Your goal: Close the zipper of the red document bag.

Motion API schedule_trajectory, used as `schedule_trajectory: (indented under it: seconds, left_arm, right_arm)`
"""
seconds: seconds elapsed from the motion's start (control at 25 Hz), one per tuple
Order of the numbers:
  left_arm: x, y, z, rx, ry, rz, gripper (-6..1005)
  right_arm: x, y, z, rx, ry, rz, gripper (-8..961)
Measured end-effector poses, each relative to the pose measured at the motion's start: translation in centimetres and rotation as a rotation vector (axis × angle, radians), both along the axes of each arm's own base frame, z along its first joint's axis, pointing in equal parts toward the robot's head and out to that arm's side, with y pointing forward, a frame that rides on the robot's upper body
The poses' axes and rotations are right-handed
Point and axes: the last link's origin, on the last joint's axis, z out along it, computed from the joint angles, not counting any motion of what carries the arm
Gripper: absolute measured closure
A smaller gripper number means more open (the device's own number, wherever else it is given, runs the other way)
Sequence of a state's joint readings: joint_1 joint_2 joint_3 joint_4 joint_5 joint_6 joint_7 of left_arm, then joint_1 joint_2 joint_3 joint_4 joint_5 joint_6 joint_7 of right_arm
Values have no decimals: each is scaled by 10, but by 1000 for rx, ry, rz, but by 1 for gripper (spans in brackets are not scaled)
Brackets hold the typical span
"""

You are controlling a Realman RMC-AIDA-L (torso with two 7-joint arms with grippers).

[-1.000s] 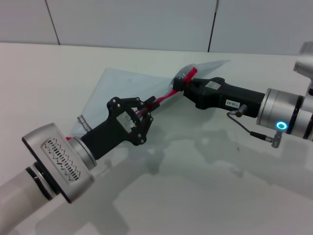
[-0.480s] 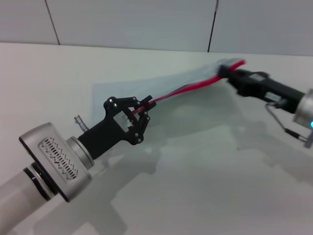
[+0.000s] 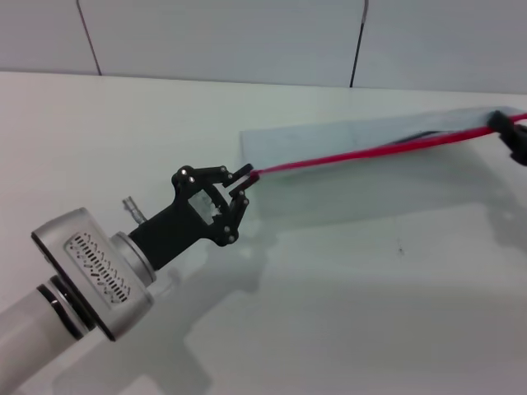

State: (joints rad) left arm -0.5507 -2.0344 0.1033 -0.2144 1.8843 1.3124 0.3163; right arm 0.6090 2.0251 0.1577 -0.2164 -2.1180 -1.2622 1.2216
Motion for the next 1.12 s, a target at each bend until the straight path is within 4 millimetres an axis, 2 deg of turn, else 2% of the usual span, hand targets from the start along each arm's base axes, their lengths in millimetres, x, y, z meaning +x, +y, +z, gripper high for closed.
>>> schedule_trajectory:
  seconds: [0.28, 0.44, 0.52, 0.68, 0.76, 0.88, 1.08, 1.12]
  left_arm:
    - [-3, 0, 2, 14, 2, 17, 931]
    - [-5, 2, 5, 37, -17, 41, 910]
    - [-5, 3, 7, 50, -30, 49, 896]
    - [-5, 4, 22, 150, -142, 99, 755]
    - [-8, 4, 30, 194, -189, 120, 684]
    - [-9, 2, 38, 222, -238, 124, 643]
    - [-6, -5, 52, 257, -342, 93, 615]
    - [-6, -6, 56, 268, -366, 90, 615]
  right_arm:
    - [21, -11, 15, 90, 31, -74, 816]
    - [21, -19, 20, 143, -4, -26, 810]
    - [16, -25, 21, 178, -35, 41, 768]
    - [1, -48, 19, 359, -101, 204, 683]
    - [-1, -58, 16, 444, -130, 224, 641]
    - [-1, -67, 14, 540, -183, 220, 578]
    - [0, -71, 11, 596, -217, 193, 331]
    - [-1, -71, 10, 598, -219, 192, 310]
